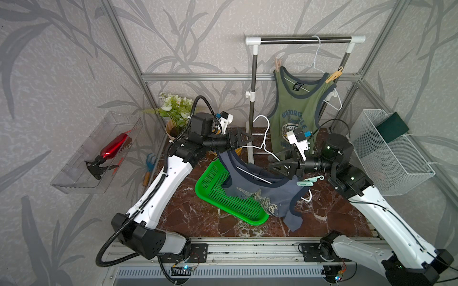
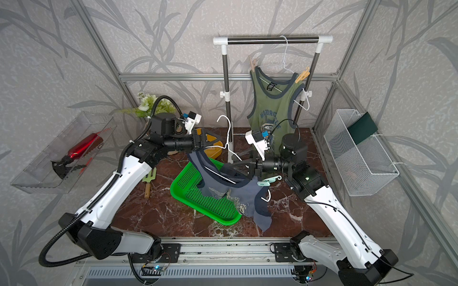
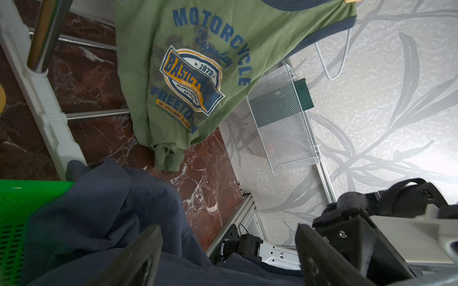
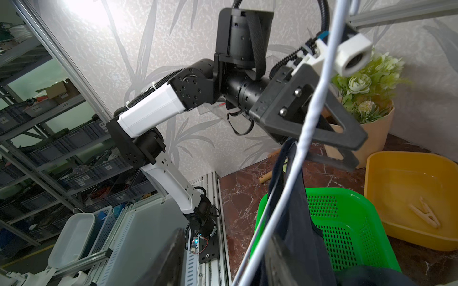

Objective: Remove the clothespins securing tank tops to the hanger
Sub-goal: Adjust the hanger.

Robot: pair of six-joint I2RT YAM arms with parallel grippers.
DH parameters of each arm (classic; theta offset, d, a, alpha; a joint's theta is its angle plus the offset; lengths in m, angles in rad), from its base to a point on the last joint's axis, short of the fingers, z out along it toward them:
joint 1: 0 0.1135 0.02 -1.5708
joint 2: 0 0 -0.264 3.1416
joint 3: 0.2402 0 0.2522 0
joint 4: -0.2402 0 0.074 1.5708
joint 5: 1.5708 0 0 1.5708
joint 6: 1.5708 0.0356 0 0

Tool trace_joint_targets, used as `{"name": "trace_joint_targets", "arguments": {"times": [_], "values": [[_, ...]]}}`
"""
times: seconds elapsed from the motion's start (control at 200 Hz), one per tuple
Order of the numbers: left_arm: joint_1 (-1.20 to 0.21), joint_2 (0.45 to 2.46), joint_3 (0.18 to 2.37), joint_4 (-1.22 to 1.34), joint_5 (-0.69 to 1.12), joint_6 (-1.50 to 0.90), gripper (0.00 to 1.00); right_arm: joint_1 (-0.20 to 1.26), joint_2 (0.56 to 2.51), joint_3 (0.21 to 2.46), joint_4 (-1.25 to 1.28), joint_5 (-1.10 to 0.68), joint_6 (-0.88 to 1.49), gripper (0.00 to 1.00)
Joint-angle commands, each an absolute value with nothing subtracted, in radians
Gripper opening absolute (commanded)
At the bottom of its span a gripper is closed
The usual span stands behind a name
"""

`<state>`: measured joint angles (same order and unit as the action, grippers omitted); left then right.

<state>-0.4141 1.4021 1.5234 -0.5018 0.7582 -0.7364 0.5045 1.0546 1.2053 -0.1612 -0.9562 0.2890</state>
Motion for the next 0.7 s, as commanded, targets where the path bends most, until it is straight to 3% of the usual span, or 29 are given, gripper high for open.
{"name": "trace_joint_targets", "arguments": {"times": [0.0, 0.14, 0.225, 0.275, 0.695], "values": [[-0.425, 1.373, 1.476, -0.434, 0.721, -0.786, 0.83, 0.506, 1.025, 1.195, -0.03, -0.896, 0.317, 0.0], [-0.429, 1.375, 1.439, -0.312, 0.726, -0.829, 0.67, 0.511, 1.03, 1.169, 0.026, -0.909, 0.358, 0.0], [-0.432, 1.375, 1.433, -0.267, 0.725, -0.849, 0.44, 0.512, 1.023, 1.142, 0.042, -0.901, 0.356, 0.0], [-0.434, 1.369, 1.421, -0.226, 0.718, -0.87, 0.36, 0.511, 1.017, 1.125, 0.059, -0.897, 0.36, 0.0], [-0.434, 1.354, 1.362, -0.062, 0.715, -0.991, 0.21, 0.512, 1.013, 1.129, 0.048, -0.888, 0.335, 0.0]]}}
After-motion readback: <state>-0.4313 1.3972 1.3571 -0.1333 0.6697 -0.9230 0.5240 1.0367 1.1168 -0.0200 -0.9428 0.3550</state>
